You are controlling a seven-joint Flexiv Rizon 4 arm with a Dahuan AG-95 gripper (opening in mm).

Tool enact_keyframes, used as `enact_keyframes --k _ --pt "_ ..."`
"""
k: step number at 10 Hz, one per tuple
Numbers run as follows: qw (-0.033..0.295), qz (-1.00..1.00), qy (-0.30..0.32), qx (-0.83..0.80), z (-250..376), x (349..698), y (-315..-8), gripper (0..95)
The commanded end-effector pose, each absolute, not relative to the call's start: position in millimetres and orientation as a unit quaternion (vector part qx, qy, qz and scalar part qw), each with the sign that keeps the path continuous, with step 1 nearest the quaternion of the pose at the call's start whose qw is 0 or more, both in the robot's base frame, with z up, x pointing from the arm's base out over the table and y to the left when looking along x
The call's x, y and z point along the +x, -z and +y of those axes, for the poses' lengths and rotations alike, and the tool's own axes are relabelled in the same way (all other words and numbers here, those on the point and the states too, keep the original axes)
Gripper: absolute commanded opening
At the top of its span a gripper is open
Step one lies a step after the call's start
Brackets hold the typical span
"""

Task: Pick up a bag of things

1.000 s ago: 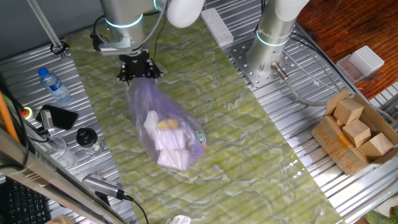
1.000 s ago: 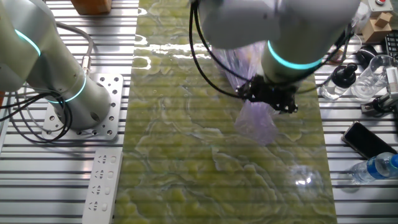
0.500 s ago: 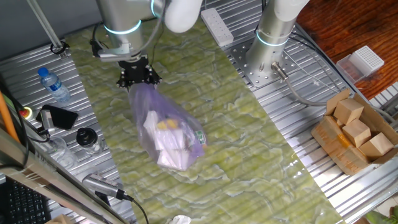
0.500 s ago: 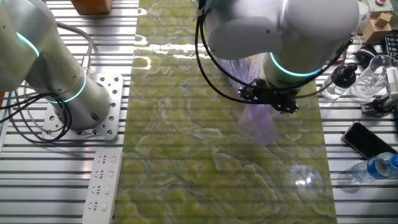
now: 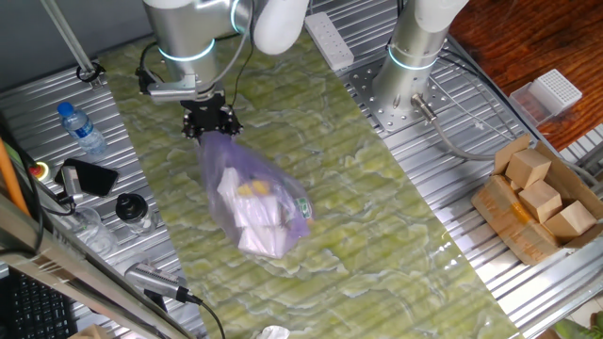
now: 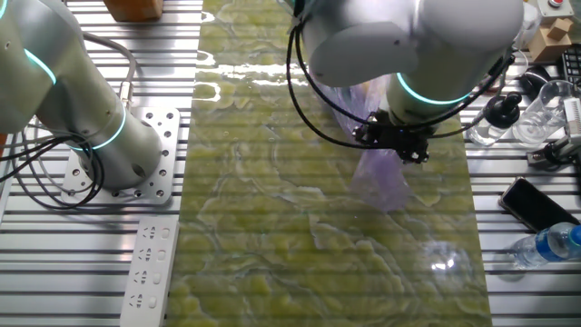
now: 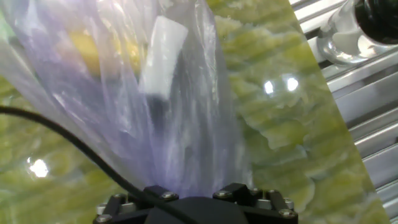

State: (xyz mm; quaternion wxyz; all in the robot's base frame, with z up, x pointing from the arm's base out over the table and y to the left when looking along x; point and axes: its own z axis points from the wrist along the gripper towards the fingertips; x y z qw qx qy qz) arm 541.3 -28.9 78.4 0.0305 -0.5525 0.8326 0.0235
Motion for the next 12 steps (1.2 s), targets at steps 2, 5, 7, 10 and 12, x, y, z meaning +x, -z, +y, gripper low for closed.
enact_keyframes --k 2,5,7,10,12 --pt "0.033 0.837 -0.017 -0.546 -25.3 542.7 -75.9 0.0" --pt "0.035 0.841 -0.016 -0.54 -23.2 542.8 -72.7 0.0" --pt "0.034 0.843 -0.016 -0.536 -22.8 541.7 -71.4 0.0" --pt "0.035 0.863 -0.016 -0.503 -25.0 535.3 -67.7 0.0" --pt "0.033 0.873 -0.018 -0.487 -25.3 533.9 -67.4 0.0"
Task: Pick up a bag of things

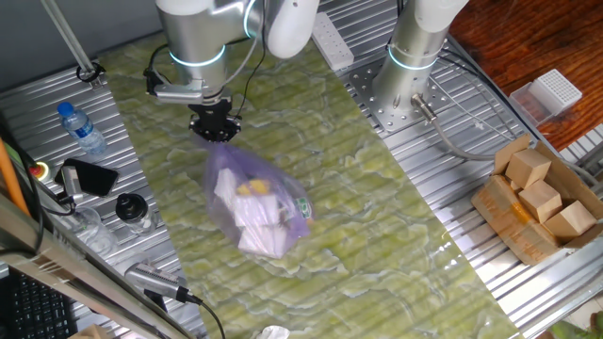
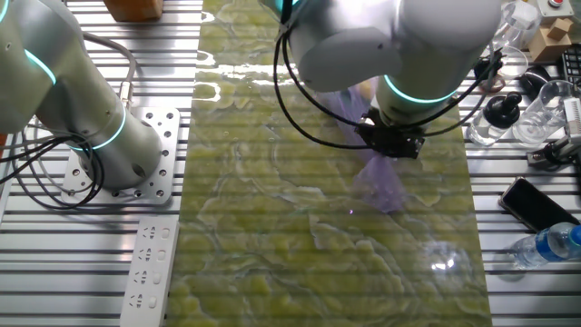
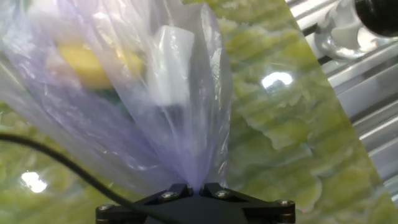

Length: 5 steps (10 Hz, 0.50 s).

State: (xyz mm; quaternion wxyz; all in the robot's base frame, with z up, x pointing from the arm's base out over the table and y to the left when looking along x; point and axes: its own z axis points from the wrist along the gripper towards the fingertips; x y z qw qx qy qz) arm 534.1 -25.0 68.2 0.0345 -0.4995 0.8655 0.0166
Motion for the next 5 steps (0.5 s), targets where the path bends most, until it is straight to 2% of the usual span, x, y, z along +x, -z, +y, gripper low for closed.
enact_keyframes --k 1,5 --pt "0.03 0.879 -0.019 -0.475 -25.0 533.5 -69.1 0.0" --pt "0.007 0.905 0.005 -0.425 -19.5 526.0 -95.6 0.0"
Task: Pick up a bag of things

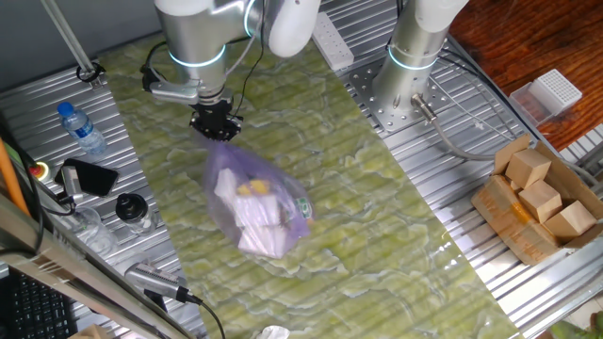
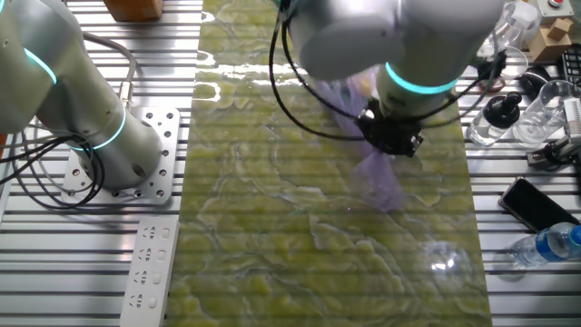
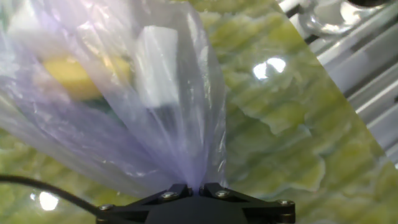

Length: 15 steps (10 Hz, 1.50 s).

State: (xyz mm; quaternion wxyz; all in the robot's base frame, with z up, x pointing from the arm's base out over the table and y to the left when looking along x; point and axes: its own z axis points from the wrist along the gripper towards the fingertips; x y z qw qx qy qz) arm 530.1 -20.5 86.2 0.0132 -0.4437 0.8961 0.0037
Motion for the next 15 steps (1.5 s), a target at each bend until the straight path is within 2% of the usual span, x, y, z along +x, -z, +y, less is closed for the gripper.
enact_keyframes --k 1,7,12,15 --pt "0.006 0.91 0.005 -0.415 -19.0 523.5 -102.5 0.0" --pt "-0.028 0.936 0.001 -0.351 -25.6 495.3 -154.5 0.0" --pt "-0.067 0.962 -0.005 -0.264 -23.7 470.2 -186.6 0.0" --pt "-0.077 0.971 0.017 -0.227 -11.7 459.1 -199.6 0.0"
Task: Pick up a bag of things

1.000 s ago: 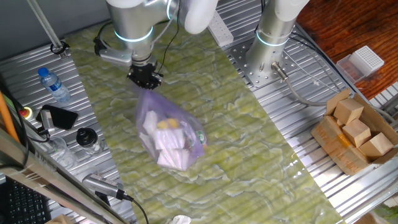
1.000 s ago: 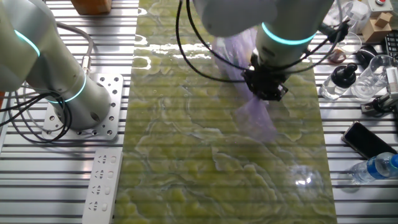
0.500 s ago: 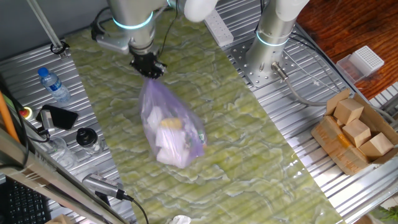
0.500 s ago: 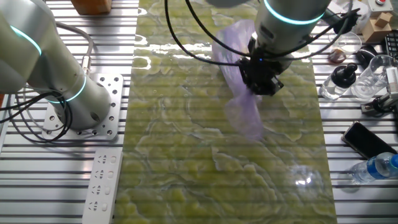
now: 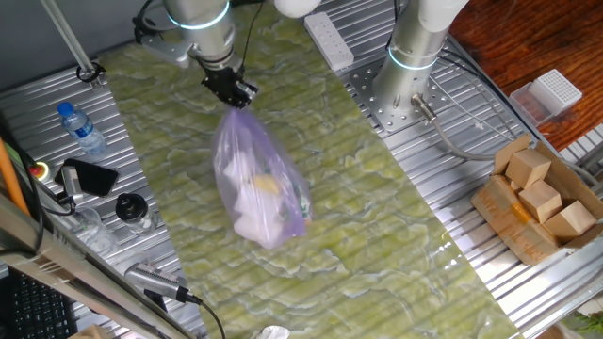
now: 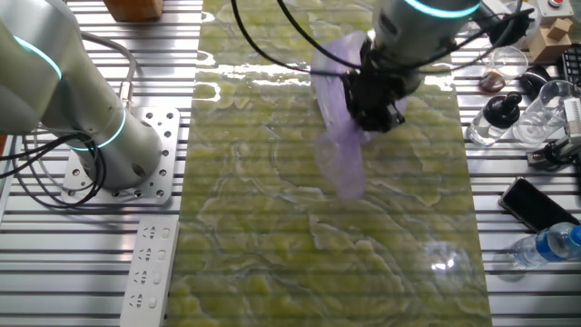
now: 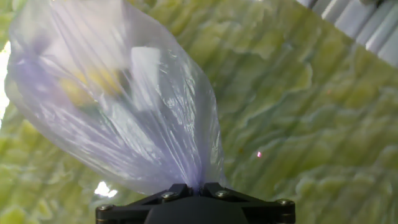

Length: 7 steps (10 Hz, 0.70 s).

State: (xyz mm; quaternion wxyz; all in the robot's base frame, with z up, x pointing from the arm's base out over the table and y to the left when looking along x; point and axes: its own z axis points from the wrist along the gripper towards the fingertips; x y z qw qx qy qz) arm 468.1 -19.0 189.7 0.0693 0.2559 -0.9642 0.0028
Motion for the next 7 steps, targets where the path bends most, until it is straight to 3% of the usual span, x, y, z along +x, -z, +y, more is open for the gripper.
enact_keyframes --k 1,4,7 --pt "0.076 -0.975 -0.019 0.21 -8.1 454.9 -204.7 0.0" --pt "0.072 -0.978 -0.038 0.192 -6.3 452.3 -208.6 0.0" --pt "0.019 -0.975 -0.037 0.22 -6.3 452.3 -208.6 0.0"
